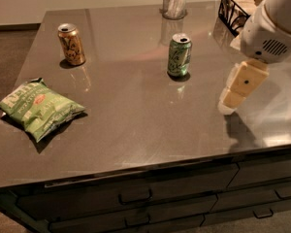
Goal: Move green can near orange can
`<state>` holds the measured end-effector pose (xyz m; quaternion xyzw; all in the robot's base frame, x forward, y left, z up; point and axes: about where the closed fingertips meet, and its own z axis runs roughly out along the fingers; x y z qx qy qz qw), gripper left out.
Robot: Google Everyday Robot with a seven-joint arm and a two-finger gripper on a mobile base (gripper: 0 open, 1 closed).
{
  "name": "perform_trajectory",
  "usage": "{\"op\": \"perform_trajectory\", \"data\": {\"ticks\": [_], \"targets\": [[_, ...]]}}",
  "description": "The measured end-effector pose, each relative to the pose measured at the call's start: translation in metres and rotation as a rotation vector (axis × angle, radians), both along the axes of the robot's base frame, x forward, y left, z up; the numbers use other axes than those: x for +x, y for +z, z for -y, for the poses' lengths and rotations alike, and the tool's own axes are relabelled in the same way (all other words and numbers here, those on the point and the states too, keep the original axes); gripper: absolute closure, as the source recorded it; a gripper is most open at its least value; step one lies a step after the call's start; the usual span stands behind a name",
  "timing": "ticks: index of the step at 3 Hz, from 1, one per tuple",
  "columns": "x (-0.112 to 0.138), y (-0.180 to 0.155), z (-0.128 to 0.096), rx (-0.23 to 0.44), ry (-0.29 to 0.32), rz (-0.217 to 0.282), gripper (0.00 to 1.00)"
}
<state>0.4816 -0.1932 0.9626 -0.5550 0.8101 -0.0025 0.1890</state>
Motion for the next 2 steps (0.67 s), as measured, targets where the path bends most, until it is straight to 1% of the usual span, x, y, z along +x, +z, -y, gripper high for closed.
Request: {"op": "perform_trajectory", "data": {"ticks": [1, 2], "targets": [[0.024, -0.008, -0.008, 0.058, -0.05, -0.01, 0.0], [0.051, -0.018, -0.014, 0.124, -0.13, 0.005, 0.0]]}}
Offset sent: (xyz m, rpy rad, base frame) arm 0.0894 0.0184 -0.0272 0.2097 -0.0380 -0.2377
